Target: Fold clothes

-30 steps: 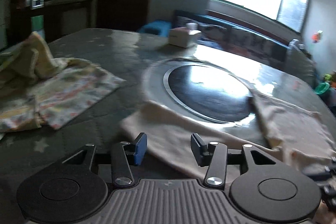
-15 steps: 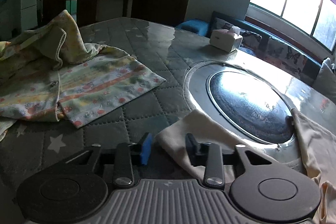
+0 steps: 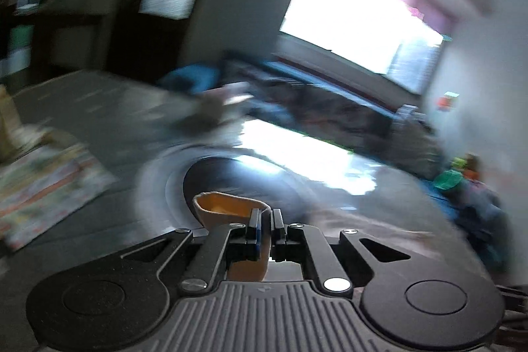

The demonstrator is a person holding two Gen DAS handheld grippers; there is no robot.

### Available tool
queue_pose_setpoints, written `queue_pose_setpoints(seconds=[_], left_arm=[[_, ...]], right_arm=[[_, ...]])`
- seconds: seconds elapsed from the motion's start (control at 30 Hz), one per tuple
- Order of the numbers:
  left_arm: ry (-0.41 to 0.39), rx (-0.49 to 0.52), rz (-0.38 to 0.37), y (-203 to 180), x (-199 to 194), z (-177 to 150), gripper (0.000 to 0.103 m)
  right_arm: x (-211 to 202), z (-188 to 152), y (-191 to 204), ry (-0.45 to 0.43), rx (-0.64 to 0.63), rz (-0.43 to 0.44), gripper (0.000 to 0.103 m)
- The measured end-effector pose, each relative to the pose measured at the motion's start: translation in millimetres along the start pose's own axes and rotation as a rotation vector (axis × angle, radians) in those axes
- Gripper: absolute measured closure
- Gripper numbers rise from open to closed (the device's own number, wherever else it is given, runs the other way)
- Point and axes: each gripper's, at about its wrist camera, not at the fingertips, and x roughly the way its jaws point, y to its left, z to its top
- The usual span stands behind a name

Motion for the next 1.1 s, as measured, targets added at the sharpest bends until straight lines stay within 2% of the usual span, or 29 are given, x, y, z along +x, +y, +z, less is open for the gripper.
queue_pose_setpoints(seconds=[0.23, 0.33, 0.5, 0.7, 0.83, 0.93, 1.1], left_arm=[[0.046, 0.117, -0.309, -92, 8, 0, 0.097], [0.107, 0.151, -0.423, -127, 20, -14, 0.097], [0.243, 0.238, -0.535, -169, 40, -46, 0.097], [0.384, 0.323, -0.574, -190, 58, -83, 0.091], [0.408, 0.338, -0.58, -180, 55, -87, 0.083], [0.383, 0.322, -0.519, -156, 58, -81, 0.084], [0.369, 0.243, -0.352, -106, 70, -73, 0.085]], right_arm=[[-30, -22, -39, -0.041, 0.123, -0.132, 0.075], [-43, -32, -56, -0.055, 0.184, -0.183, 0.075], [-57, -47, -75, -0.071, 0.257, -0.242, 0.075], [-58, -53, -80, -0.07, 0.279, -0.239, 0.075], [-52, -48, -70, -0.07, 0.256, -0.201, 0.075], [-42, -43, -60, -0.06, 0.223, -0.162, 0.075], [-20, -39, -42, -0.023, 0.168, -0.113, 0.075]])
